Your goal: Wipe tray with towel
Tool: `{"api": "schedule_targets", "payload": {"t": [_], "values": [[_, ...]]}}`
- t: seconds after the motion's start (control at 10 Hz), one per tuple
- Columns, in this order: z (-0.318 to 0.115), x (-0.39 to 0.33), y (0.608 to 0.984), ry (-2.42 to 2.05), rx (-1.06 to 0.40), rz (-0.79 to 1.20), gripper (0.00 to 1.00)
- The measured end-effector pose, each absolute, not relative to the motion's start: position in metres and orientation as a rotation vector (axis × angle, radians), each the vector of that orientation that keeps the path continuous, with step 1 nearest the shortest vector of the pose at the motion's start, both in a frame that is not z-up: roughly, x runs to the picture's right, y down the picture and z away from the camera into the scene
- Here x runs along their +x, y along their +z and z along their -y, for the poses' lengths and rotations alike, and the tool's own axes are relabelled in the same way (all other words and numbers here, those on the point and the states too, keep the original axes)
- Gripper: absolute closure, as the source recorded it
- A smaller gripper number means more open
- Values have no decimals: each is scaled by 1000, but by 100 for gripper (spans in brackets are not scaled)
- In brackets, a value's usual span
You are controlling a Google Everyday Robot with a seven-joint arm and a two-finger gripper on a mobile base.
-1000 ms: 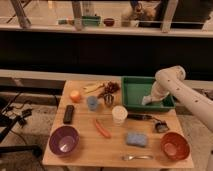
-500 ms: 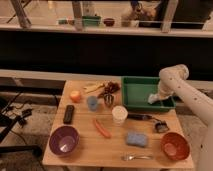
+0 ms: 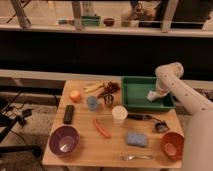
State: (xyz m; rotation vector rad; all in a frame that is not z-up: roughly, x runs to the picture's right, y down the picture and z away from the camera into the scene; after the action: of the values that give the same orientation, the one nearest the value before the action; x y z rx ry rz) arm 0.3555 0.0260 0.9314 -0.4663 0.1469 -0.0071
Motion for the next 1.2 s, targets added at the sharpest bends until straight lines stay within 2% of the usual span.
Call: {"api": "schedule_targets", "payload": {"t": [0.5,0.8,1.2], "values": [[-15,334,971,-34,-482,-149,97],[-11,325,972,-47,-480,-139,97],[-8,266,970,-80,-459,-52,97]]}}
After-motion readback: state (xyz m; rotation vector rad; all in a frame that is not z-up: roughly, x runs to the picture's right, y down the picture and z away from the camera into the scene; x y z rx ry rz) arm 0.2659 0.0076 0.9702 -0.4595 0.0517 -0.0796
